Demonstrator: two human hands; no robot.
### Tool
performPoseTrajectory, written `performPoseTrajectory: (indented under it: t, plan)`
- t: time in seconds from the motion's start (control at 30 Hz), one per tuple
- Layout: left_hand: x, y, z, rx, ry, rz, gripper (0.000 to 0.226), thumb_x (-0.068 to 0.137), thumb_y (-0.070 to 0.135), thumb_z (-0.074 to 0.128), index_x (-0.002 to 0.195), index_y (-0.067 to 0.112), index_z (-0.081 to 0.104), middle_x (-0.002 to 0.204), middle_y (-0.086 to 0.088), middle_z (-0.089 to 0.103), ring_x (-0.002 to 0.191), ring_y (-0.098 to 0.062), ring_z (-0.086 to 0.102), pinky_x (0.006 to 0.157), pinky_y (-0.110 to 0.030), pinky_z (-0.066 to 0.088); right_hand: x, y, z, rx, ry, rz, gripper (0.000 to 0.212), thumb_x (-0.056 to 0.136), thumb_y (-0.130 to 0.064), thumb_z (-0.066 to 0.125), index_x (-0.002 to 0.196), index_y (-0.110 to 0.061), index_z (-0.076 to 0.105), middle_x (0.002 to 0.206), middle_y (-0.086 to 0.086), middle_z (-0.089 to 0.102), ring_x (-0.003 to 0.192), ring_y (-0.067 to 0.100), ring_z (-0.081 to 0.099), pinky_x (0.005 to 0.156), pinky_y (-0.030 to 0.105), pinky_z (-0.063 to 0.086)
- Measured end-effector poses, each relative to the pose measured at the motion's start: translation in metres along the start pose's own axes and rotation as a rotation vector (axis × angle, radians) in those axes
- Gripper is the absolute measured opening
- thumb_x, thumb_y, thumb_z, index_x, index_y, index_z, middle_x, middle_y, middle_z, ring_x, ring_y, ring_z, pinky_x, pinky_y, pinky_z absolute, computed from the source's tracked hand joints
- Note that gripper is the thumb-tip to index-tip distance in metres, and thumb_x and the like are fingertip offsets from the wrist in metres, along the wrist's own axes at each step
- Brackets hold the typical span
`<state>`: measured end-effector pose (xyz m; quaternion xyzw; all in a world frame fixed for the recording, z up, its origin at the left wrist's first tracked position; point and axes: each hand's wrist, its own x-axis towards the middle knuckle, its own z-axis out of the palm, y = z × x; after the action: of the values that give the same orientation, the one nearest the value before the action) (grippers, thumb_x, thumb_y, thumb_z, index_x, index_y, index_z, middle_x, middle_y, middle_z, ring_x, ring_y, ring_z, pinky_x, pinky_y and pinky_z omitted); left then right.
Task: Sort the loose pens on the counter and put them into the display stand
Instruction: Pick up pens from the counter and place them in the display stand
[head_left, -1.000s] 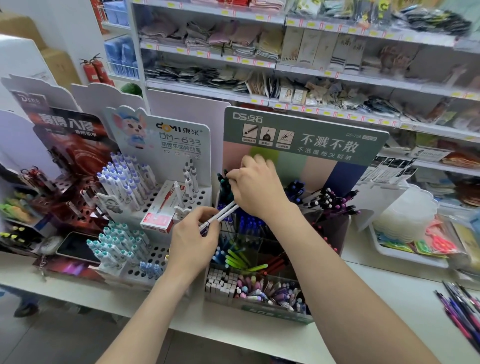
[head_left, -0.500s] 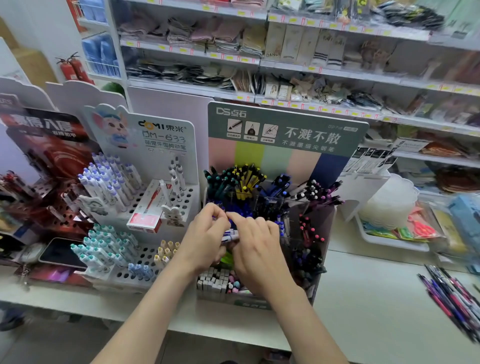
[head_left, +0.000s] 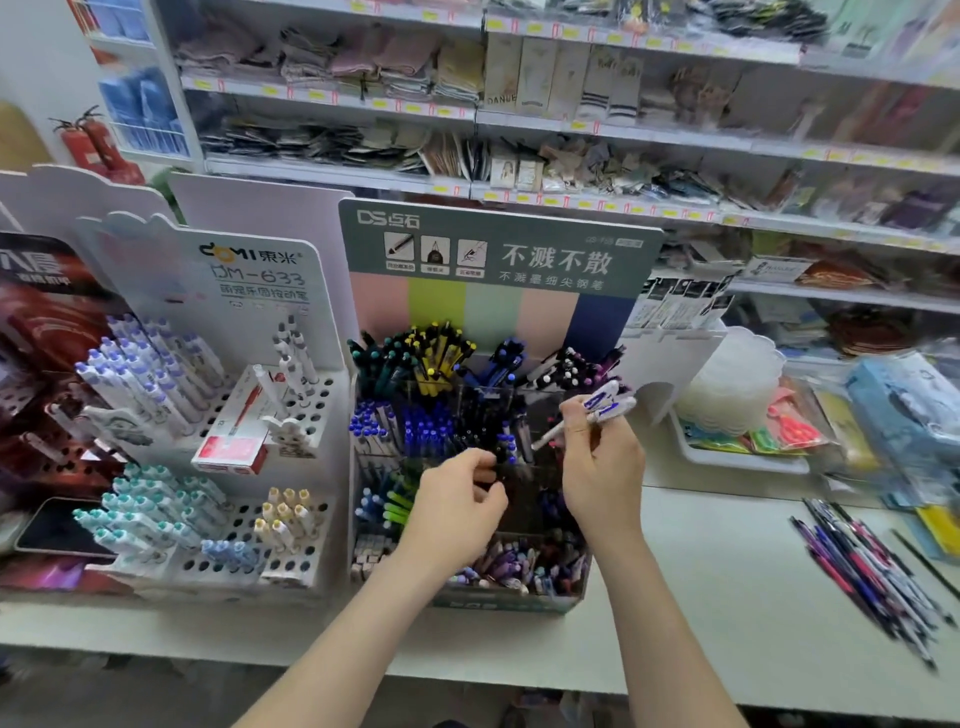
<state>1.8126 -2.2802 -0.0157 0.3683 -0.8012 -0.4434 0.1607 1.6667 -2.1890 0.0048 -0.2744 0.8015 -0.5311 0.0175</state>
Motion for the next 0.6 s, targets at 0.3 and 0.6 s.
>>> performPoseTrajectory:
  t: [0.3, 0.6]
  plan:
    - [0.005, 0.012, 0.006, -0.079, 0.091, 0.062, 0.050, 0.085, 0.035, 0.087, 0.122, 0.031, 0.054, 0.100, 0.012, 0.068, 0.081, -0.003, 0.072, 0.075, -0.028, 0.062, -0.006, -0.004, -0.005, 0.074, -0.210, 0.085, 0.028, 0.111, -0.038, 0.050, 0.091, -0.028, 0.068, 0.098, 0.002, 0.059, 0.086, 0.004, 0.059, 0.079, 0.022, 0.045]
    - [0.002, 0.030, -0.008, -0.037, -0.103, 0.237, 0.021, 0.110, 0.037, 0.052, 0.117, 0.035, 0.071, 0.102, 0.018, 0.073, 0.097, -0.002, 0.067, 0.084, -0.028, 0.055, -0.009, -0.010, -0.006, 0.488, -0.274, 0.325, 0.037, 0.108, -0.035, 0.060, 0.084, -0.007, 0.068, 0.065, 0.006, 0.061, 0.062, 0.020, 0.056, 0.063, 0.034, 0.050]
